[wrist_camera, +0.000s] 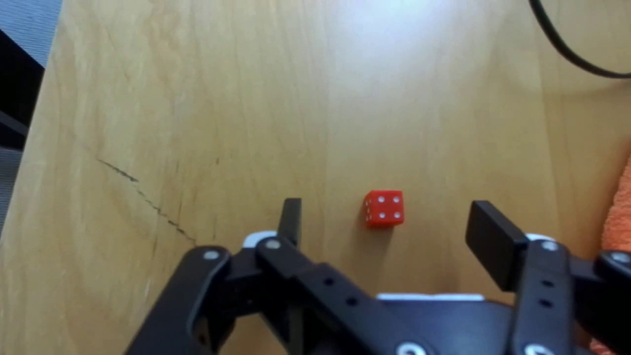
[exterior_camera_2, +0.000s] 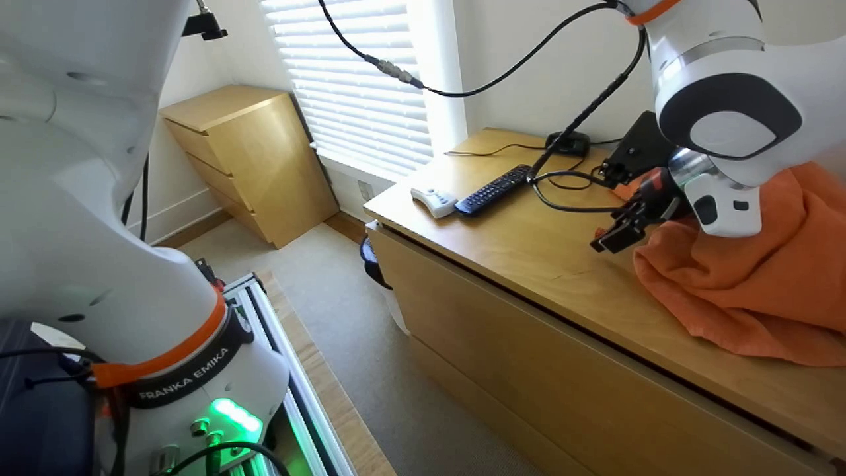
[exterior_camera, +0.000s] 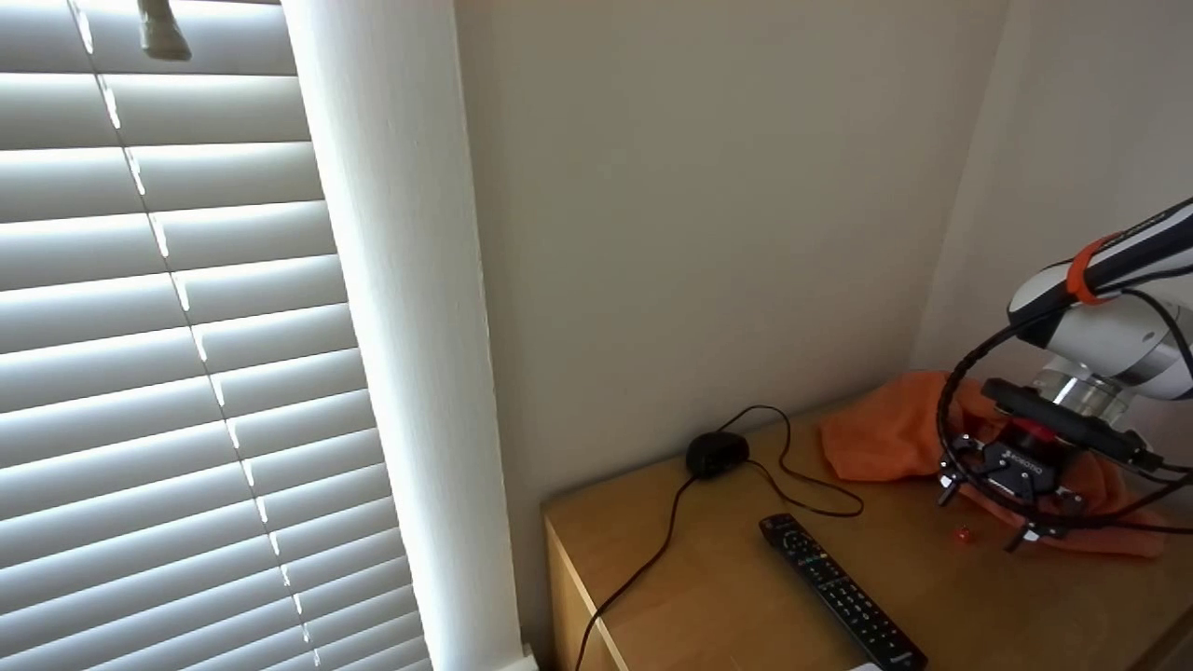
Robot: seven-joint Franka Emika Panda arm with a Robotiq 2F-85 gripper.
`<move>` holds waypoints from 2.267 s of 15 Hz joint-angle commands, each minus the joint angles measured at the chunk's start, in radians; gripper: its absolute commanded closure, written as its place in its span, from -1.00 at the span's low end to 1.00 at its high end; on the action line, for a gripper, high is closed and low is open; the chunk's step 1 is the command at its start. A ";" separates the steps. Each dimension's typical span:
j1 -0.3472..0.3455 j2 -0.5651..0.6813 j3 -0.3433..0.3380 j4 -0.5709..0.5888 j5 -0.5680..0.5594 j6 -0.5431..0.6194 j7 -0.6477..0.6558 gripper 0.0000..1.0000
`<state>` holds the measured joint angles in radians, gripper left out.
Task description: Flip the dice
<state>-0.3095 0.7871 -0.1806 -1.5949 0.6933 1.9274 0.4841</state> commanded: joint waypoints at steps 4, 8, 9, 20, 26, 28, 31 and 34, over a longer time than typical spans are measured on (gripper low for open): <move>-0.023 0.045 0.011 0.062 0.045 -0.041 0.015 0.29; -0.021 0.051 0.010 0.067 0.044 -0.043 0.015 0.97; -0.021 0.053 0.010 0.071 0.042 -0.046 0.016 1.00; 0.167 -0.107 -0.040 -0.073 -0.166 0.079 0.121 0.91; 0.271 -0.161 -0.050 -0.190 -0.362 0.371 0.229 0.91; 0.293 -0.174 -0.051 -0.233 -0.408 0.449 0.256 0.91; 0.336 -0.200 -0.068 -0.303 -0.487 0.558 0.296 0.91; 0.396 -0.229 -0.111 -0.361 -0.584 0.598 0.387 0.91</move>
<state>0.0238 0.6208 -0.2444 -1.8577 0.2020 2.4757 0.7823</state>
